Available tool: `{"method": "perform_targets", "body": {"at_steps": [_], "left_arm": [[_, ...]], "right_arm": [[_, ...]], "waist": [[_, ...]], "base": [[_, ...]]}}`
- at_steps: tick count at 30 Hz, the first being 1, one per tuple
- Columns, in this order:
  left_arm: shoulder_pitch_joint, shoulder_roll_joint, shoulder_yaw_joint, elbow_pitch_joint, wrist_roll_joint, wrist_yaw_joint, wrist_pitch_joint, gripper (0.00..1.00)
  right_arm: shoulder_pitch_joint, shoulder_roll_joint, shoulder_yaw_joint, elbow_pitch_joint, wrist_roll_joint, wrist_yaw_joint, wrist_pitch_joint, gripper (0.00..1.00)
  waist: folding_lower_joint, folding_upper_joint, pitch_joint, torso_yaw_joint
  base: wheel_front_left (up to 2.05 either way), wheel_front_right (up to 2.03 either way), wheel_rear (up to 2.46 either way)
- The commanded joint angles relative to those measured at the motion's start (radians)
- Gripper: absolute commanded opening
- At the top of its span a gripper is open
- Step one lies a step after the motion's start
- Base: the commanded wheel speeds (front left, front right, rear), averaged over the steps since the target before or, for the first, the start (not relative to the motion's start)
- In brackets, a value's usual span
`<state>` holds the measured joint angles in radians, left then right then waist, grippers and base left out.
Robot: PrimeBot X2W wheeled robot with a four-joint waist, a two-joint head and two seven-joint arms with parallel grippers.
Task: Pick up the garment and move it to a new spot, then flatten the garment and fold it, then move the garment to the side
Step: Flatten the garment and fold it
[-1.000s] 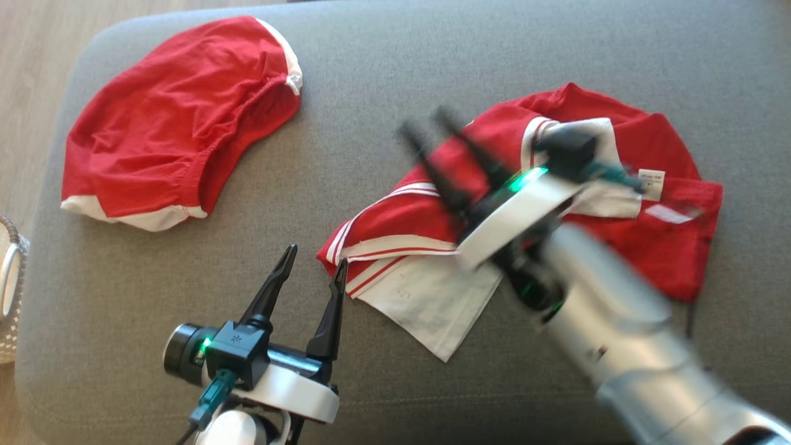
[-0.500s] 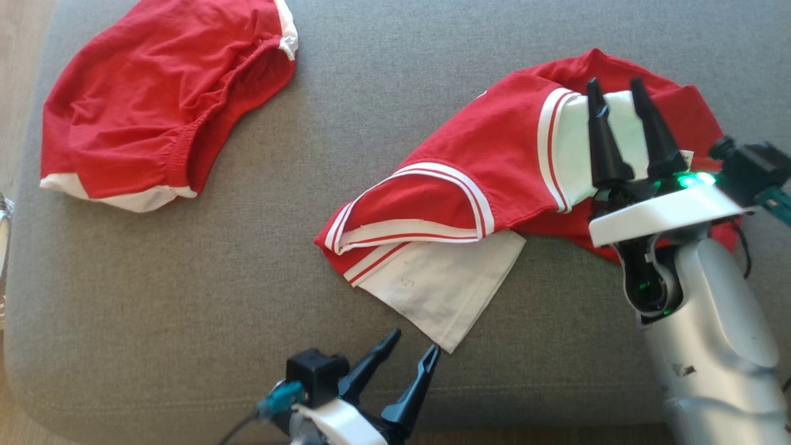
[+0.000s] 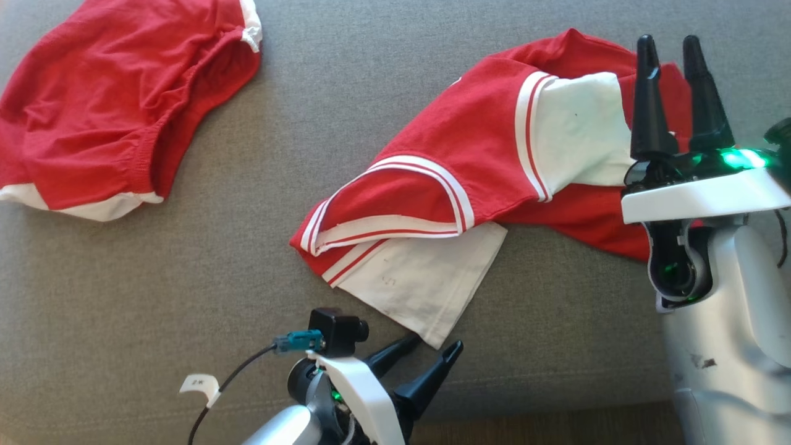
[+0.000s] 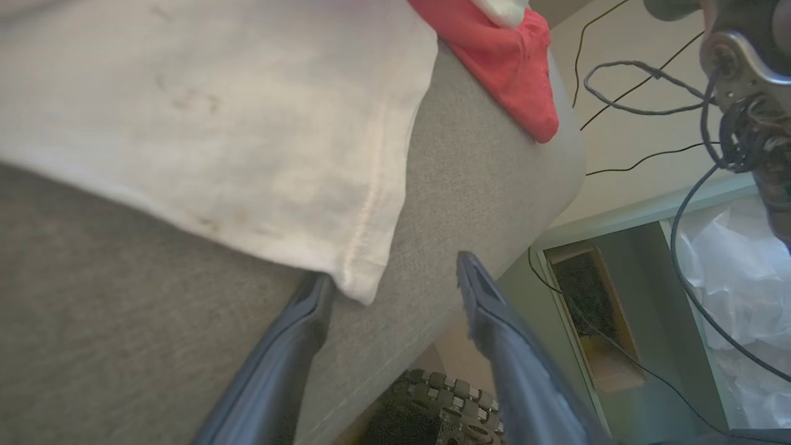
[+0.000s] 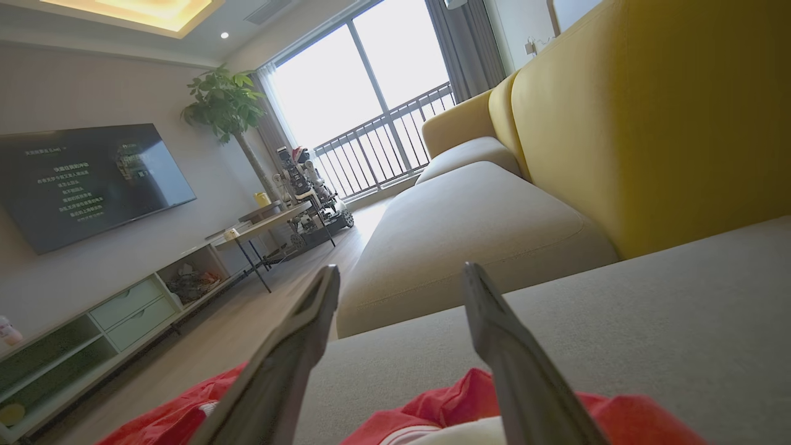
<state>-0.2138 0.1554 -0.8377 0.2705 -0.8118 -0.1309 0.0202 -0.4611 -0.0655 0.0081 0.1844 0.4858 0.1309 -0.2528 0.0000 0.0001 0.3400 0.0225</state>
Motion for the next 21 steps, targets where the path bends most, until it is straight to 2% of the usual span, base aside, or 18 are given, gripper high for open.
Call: {"method": "perform_targets", "body": {"at_steps": [1, 2, 3, 6, 11, 16, 21], "left_arm": [[-0.025, 0.017, 0.001, -0.010, -0.012, 0.000, -0.009, 1.00], [-0.036, 0.024, -0.018, -0.014, -0.015, 0.000, -0.016, 0.54], [-0.046, 0.033, -0.034, -0.016, -0.017, 0.000, -0.022, 0.00], [-0.064, 0.065, -0.055, -0.024, -0.017, 0.000, -0.065, 0.00], [-0.045, 0.123, 0.005, -0.030, -0.012, 0.010, -0.178, 0.00], [-0.011, 0.178, 0.075, -0.064, -0.024, 0.039, -0.234, 0.00], [0.005, 0.215, 0.150, -0.120, -0.020, 0.083, -0.263, 0.00]], "right_arm": [[-0.018, 0.015, 0.018, -0.043, 0.005, 0.000, -0.009, 1.00], [-0.018, 0.015, 0.015, -0.046, 0.006, 0.000, -0.009, 1.00], [-0.017, 0.015, 0.012, -0.047, 0.005, 0.000, -0.009, 1.00], [-0.011, 0.015, -0.001, -0.050, -0.002, 0.000, -0.009, 1.00], [0.048, 0.015, -0.016, -0.027, -0.018, 0.000, -0.008, 1.00], [0.110, 0.015, -0.082, 0.003, -0.015, 0.000, 0.026, 1.00], [0.151, 0.015, -0.149, 0.040, -0.064, 0.000, 0.097, 1.00]], "waist": [[0.0000, -0.0001, 0.004, -0.006], [0.0000, -0.0001, 0.006, -0.007], [0.0000, -0.0001, 0.006, -0.008], [0.0000, -0.0001, 0.004, -0.007], [0.0000, -0.0001, -0.023, 0.009], [0.0000, -0.0001, -0.036, 0.014], [0.0000, -0.0001, -0.034, 0.012]], "base": [[0.00, 0.00, 0.00], [0.00, 0.00, 0.00], [0.00, 0.00, 0.00], [0.00, 0.00, 0.00], [0.00, 0.00, 0.00], [0.00, 0.00, 0.00], [0.00, 0.00, 0.00]]}}
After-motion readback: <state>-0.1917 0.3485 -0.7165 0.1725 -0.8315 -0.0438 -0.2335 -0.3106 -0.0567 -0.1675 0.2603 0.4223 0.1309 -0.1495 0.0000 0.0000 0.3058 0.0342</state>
